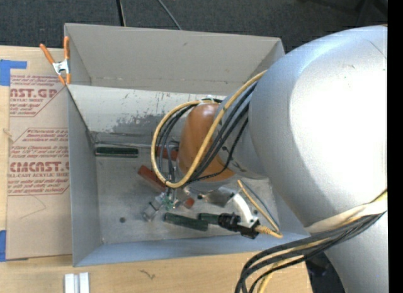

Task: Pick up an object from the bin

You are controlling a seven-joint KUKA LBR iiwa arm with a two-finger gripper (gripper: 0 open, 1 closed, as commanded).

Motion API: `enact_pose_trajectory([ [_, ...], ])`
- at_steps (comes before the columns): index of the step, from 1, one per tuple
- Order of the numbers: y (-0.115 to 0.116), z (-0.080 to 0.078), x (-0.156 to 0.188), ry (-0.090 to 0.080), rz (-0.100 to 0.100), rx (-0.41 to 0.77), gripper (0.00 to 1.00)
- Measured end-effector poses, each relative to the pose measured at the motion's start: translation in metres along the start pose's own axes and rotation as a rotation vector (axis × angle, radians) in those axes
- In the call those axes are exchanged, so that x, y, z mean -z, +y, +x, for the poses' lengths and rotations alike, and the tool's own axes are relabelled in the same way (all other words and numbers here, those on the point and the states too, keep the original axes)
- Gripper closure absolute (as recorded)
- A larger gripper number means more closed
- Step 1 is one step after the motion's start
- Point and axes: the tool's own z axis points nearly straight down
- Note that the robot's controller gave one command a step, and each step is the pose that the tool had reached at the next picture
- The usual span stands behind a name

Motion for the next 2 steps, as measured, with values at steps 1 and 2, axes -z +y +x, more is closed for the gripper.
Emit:
enact_pose_trajectory([
  [1, -0.0003, 0.0001, -0.0006, -0.001, -0.003, 0.001, 0.00],
  [2, 0.0004, -0.0002, 0.0007, -0.001, -0.005, 0.000, 1.00],
])
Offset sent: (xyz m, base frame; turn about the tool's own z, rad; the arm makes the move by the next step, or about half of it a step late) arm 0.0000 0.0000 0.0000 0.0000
